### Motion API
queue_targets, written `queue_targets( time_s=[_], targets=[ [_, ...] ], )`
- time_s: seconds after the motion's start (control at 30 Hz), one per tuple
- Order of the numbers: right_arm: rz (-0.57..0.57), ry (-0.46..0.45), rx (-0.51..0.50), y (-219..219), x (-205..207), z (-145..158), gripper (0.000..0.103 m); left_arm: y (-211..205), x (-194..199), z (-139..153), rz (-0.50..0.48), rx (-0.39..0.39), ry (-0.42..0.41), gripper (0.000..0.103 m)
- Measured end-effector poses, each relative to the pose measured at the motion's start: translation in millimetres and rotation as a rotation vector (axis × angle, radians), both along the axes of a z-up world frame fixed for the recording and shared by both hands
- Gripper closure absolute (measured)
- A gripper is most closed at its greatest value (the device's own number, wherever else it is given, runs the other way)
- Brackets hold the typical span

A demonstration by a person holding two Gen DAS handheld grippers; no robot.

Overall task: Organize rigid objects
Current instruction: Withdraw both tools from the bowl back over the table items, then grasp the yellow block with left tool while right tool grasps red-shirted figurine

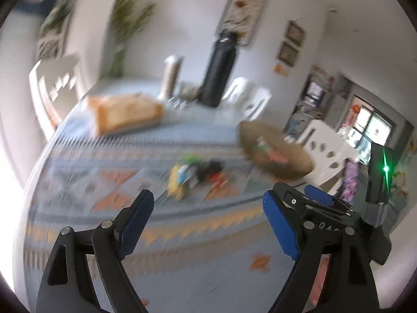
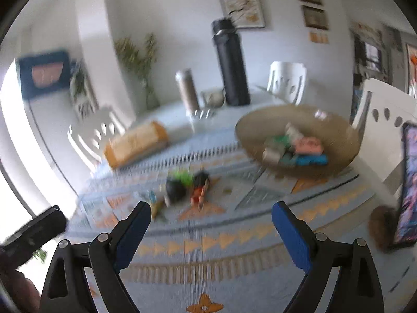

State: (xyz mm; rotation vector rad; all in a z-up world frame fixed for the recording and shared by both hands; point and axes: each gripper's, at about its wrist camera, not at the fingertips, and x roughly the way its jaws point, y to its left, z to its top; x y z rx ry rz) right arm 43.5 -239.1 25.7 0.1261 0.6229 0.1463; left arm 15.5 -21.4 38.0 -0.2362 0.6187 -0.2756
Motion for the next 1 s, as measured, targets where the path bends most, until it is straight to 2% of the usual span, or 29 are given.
queue_targets(
  time_s=[0.13, 0.2, 0.27, 0.3, 0.4, 0.5, 0.63, 0.8, 1.0],
  targets=[
    [0.048, 0.094, -0.029, 19.8, 10.4, -41.2, 0.010, 27.2, 3.2, -49.0, 0.061, 0.014, 0.082, 0.018],
    [0.050, 0.116, -0.042, 19.8, 15.0, -45.1, 0.010, 35.6, 6.5, -61.9, 0.082, -0.004, 0.126, 0.018],
    [0.042, 0.128, -0.018, 14.7, 18.0, -49.2, 0.010, 37.9, 9.2, -59.5, 0.068, -0.037, 0.121, 0.018],
    [0.046, 0.143, -0.004, 12.6, 20.4, -52.6, 0.010, 36.7, 9.3, -59.4, 0.072, -0.027, 0.114, 0.018],
    [0.042, 0.180, 0.016, 10.5, 25.4, -58.4, 0.010, 26.2, 10.2, -64.5, 0.055, 0.030, 0.137, 0.018],
    [0.043, 0.194, 0.012, 11.8, 27.4, -60.4, 0.010, 17.2, 3.8, -63.4, 0.058, 0.094, 0.111, 0.018],
    [0.051, 0.198, -0.015, 16.1, 26.9, -60.7, 0.010, 12.0, 3.9, -64.6, 0.054, 0.132, 0.113, 0.018],
    [0.054, 0.210, -0.073, 24.7, 29.1, -63.5, 0.010, 18.7, 4.3, -65.0, 0.072, 0.111, 0.125, 0.018],
    [0.053, 0.207, -0.075, 25.0, 28.2, -63.0, 0.010, 28.4, 7.0, -67.3, 0.096, 0.063, 0.149, 0.018]
  ],
)
